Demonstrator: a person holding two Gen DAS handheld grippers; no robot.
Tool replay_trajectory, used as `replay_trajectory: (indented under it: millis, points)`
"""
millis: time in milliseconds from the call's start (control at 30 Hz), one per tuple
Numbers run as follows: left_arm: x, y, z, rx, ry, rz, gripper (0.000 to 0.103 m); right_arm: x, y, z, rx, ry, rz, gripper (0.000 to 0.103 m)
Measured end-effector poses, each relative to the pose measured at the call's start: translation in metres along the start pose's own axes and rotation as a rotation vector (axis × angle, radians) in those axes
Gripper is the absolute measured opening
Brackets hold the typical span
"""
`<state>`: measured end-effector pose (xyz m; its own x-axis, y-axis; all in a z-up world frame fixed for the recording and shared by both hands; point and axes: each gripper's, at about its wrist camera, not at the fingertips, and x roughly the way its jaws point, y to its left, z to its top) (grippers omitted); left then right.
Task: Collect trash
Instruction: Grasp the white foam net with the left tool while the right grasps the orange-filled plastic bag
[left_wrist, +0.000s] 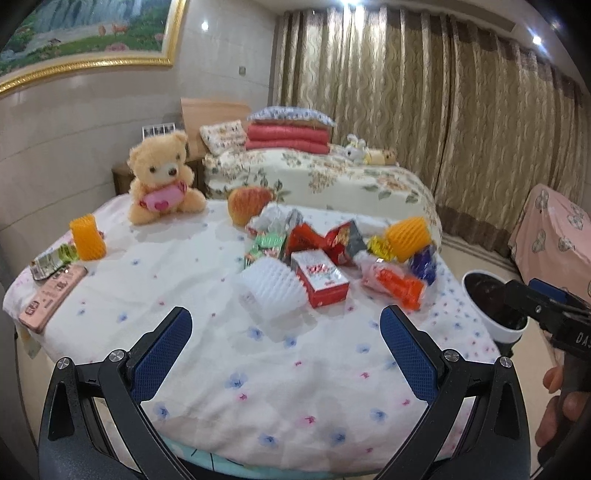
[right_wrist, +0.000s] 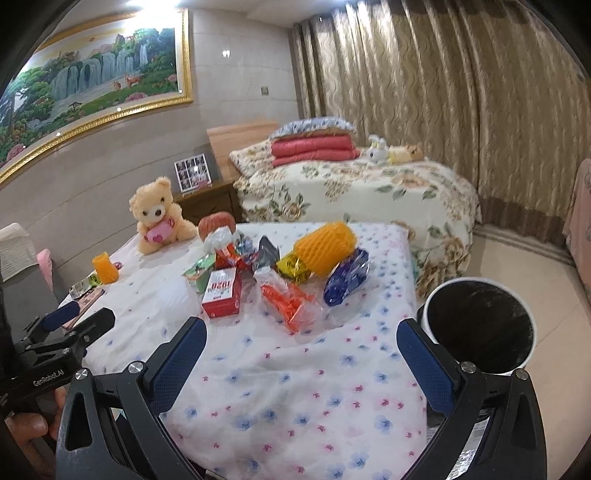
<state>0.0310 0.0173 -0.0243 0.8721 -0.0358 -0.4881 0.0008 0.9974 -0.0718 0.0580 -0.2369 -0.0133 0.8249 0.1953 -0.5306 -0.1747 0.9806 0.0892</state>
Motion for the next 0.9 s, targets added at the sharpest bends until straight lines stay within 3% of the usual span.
replay_trajectory:
  millis: [167, 367, 633, 733, 800, 833, 867, 900]
  points:
    - [0.034, 0.006, -0.005, 0.05, 0.077, 0.025, 0.103, 0.028, -0.003, 0.002, 0.008, 0.06, 0.043, 0.103]
    - [0.077, 0.026, -0.005, 0.03, 0.152, 0.043, 0.103, 0.075, -0.001, 0.004, 0.0, 0.155, 0.077, 0.102]
    - [0.116, 0.037, 0.004, 0.013, 0.208, 0.009, 0.096, 0.131, 0.005, 0.006, -0.033, 0.258, 0.08, 0.092]
    - [0.124, 0.038, 0.005, -0.003, 0.212, -0.019, 0.095, 0.147, 0.003, 0.009, -0.016, 0.286, 0.086, 0.085]
    - [0.128, 0.036, 0.003, -0.002, 0.22, -0.041, 0.09, 0.153, 0.003, 0.01, -0.019, 0.299, 0.087, 0.075]
    - [0.13, 0.034, 0.003, 0.002, 0.227, -0.052, 0.082, 0.156, 0.004, 0.01, -0.023, 0.305, 0.085, 0.07]
    - [0.132, 0.032, 0.002, 0.002, 0.234, -0.065, 0.073, 0.16, 0.004, 0.01, -0.024, 0.315, 0.091, 0.058]
    - [0.135, 0.031, 0.001, -0.003, 0.243, -0.086, 0.067, 0.162, 0.005, 0.009, -0.021, 0.321, 0.097, 0.055]
